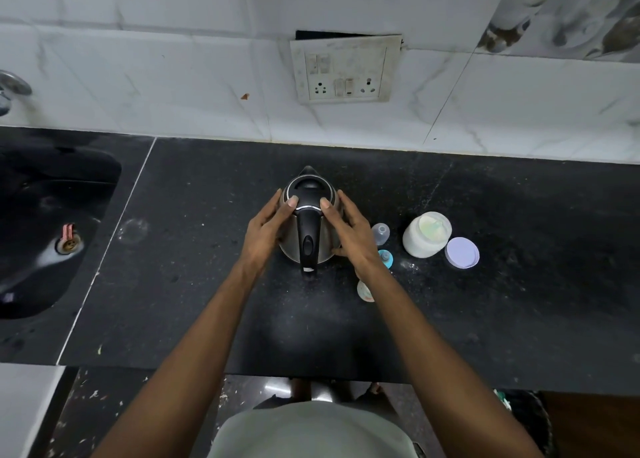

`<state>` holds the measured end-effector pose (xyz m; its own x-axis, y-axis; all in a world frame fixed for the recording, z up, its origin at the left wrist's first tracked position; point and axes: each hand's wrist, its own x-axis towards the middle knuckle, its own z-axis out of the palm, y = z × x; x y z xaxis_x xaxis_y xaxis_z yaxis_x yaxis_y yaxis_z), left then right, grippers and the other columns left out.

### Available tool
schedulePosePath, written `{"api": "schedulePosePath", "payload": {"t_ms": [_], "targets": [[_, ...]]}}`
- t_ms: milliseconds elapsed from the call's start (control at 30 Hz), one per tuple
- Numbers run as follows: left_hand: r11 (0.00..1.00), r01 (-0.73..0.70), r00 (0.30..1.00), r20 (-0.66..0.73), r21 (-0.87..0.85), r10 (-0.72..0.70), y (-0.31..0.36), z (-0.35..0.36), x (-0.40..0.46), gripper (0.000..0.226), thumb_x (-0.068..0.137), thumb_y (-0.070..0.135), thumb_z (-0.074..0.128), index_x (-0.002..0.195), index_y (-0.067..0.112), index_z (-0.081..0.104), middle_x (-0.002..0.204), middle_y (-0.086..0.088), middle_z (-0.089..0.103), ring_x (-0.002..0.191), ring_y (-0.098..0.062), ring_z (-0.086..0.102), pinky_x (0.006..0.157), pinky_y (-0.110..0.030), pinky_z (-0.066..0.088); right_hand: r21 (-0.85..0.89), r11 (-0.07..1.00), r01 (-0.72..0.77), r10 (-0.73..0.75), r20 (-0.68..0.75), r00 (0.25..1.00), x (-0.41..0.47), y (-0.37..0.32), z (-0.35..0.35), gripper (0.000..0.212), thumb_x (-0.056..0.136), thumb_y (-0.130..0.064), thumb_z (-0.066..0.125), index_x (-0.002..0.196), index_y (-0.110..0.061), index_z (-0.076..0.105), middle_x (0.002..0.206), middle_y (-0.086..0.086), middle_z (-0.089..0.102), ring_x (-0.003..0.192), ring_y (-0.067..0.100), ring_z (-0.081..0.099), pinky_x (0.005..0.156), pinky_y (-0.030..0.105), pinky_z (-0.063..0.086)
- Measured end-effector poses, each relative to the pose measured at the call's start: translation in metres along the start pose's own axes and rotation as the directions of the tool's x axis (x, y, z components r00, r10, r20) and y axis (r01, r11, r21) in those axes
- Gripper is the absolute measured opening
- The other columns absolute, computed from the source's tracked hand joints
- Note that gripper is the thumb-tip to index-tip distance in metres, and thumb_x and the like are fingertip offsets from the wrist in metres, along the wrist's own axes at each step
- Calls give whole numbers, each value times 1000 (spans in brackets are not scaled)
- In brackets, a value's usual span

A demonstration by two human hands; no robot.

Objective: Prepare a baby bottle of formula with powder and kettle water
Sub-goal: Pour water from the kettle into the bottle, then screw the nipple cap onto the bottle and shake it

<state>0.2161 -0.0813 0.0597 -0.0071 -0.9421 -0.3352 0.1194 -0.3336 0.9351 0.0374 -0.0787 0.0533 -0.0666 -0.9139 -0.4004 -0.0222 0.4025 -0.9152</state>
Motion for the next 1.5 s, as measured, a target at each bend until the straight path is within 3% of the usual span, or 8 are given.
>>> {"api": "schedulePosePath", "payload": {"t_ms": [400, 600, 733, 900, 1067, 1200, 1300, 1500], "targets": [[999, -4, 993, -120, 33, 8, -9, 6, 6, 79, 82, 67, 77, 150, 34, 55, 152, 7, 59, 137, -11, 57, 120, -46, 43, -149, 989, 14, -10, 23, 1000, 2, -5, -14, 95, 65, -94, 65, 147, -54, 40, 158, -7, 47, 141, 19, 51, 106, 53, 54], [961, -240, 863, -423, 139, 277, 2, 27, -15, 59, 93, 55, 71, 142, 22, 64, 144, 9, 64, 131, 2, 58, 111, -21, 43, -191, 973, 127, -146, -86, 985, -8, -14, -80, 47, 96, -38, 73, 138, -18, 64, 129, 4, 67, 98, 7, 69, 77, 37, 66], [913, -329, 814, -418, 243, 404, 7, 51, -27, 47, 92, 42, 79, 130, 16, 71, 128, 3, 71, 123, -9, 66, 111, -35, 51, -343, 919, 191, -228, -70, 971, -2, -8, -125, 16, 98, -14, 71, 113, -12, 76, 105, 2, 78, 96, 13, 74, 87, 44, 64], [771, -461, 713, -335, 439, 617, 9, 88, -46, 32, 93, 12, 76, 125, 8, 72, 121, -3, 72, 116, -13, 69, 102, -26, 53, -412, 892, 186, -219, -35, 975, -3, 2, -145, 14, 95, -10, 71, 105, -15, 79, 90, -10, 75, 92, 14, 75, 86, 47, 64], [764, -425, 775, -240, 485, 584, -19, 118, -57, 30, 94, 12, 76, 124, 9, 73, 118, 1, 74, 110, -8, 69, 98, -26, 54, -554, 811, 189, -204, 34, 978, -3, 14, -153, 16, 95, -7, 69, 109, -10, 77, 102, 1, 78, 89, 11, 71, 91, 33, 60], [868, -311, 903, -164, 387, 397, -56, 135, -66, 32, 99, 11, 71, 130, 7, 70, 120, -1, 74, 111, 1, 70, 101, -27, 57, -689, 699, 192, -121, 150, 981, 0, 32, -159, 29, 93, 1, 67, 121, -7, 71, 116, 9, 75, 95, 16, 69, 91, 29, 57], [907, -192, 966, -89, 375, 241, -81, 140, -66, 52, 93, 27, 80, 141, 12, 63, 135, -2, 69, 124, -6, 66, 109, -31, 53, -784, 574, 236, -90, 227, 970, 3, 47, -160, 40, 90, 1, 68, 128, -9, 68, 123, 14, 71, 109, 29, 69, 98, 44, 57], [867, -57, 995, -39, 496, 88, -111, 145, -68, 97, 67, 40, 98, 149, 16, 53, 145, 5, 57, 133, -9, 54, 110, -28, 46, -859, 370, 353, -69, 353, 933, 11, 71, -153, 74, 86, 4, 70, 153, -17, 48, 149, 11, 49, 134, 31, 55, 115, 42, 44]]}}
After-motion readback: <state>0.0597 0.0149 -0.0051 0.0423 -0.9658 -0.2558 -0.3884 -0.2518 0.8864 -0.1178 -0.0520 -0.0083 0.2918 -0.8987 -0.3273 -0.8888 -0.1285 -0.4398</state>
